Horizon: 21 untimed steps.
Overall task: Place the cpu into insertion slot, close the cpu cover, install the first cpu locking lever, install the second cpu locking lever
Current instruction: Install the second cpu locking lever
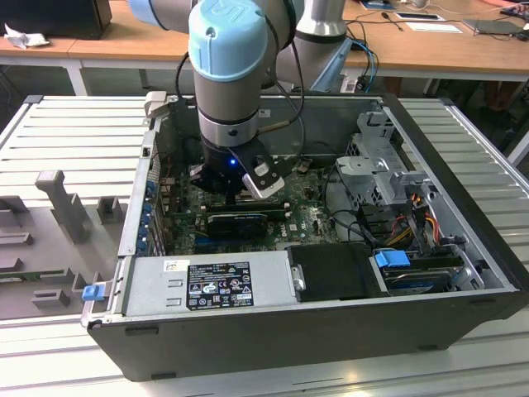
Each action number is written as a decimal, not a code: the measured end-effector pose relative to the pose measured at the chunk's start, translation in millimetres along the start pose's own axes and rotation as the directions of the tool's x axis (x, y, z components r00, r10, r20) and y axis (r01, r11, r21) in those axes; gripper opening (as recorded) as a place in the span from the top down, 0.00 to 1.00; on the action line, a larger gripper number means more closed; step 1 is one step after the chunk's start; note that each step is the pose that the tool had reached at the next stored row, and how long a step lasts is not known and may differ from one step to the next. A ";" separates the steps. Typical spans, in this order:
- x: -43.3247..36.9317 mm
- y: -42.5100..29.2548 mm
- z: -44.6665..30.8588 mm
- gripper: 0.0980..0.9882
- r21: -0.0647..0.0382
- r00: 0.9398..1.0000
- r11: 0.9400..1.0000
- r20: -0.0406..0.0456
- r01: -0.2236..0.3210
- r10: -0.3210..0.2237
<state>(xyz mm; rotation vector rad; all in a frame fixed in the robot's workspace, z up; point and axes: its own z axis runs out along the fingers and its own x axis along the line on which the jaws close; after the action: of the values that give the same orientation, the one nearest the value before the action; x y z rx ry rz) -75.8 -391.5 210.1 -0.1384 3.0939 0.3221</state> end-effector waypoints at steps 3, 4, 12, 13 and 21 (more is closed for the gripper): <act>3.6 -2.5 1.9 0.99 -0.018 1.000 1.000 0.002 0.000 0.000; 3.9 -3.0 3.8 0.99 -0.025 1.000 1.000 0.002 0.000 0.000; 4.8 -5.0 12.8 0.99 -0.078 1.000 0.997 0.007 -0.001 0.002; 5.1 -5.0 12.4 0.99 -0.078 1.000 0.997 0.007 -0.001 0.001; 4.7 -1.9 -2.4 0.99 -0.078 1.000 0.997 0.007 -0.001 0.001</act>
<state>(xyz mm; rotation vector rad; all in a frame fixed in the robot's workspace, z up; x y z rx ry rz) -80.3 -394.3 211.8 -0.1368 3.0754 0.4433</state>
